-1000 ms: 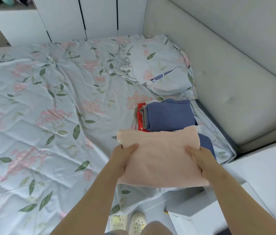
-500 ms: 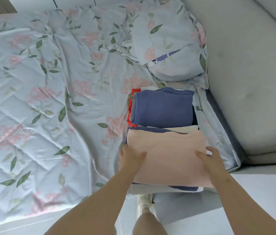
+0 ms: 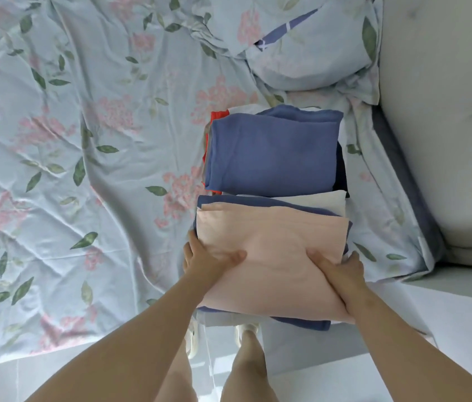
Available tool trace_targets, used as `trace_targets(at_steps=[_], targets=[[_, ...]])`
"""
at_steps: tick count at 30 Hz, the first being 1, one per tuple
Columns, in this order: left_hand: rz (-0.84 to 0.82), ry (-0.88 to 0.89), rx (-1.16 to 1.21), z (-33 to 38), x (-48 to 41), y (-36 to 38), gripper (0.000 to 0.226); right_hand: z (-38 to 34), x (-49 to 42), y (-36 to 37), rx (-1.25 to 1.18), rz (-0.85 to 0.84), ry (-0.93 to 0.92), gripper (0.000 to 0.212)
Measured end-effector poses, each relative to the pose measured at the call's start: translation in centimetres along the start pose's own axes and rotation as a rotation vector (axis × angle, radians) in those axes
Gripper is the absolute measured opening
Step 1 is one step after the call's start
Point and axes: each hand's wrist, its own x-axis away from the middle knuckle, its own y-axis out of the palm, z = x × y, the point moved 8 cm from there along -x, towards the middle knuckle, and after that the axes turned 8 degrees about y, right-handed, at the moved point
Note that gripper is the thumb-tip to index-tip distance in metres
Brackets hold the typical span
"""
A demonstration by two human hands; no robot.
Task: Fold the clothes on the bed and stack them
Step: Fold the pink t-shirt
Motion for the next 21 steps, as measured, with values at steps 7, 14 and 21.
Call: trace_targets(at_steps=[7,14,21], targets=[[-0.105,-0.008,0.026,-0.9,-3.2,1.8,0.145,0.3,-3.9,1.4,0.046,-0.057,0.05,0.139],[-0.223,-0.066,0.16,-2.8,-5.9,3.5,0.144,-0.2,-6.7,4.1,-0.072,-0.251,0.028,0.129],[-0.255,-0.061,0.305,-3.3,-6.8,4.0,0.123,0.0,-7.9,4.1,-0.099,-0.246,0.032,0.121]])
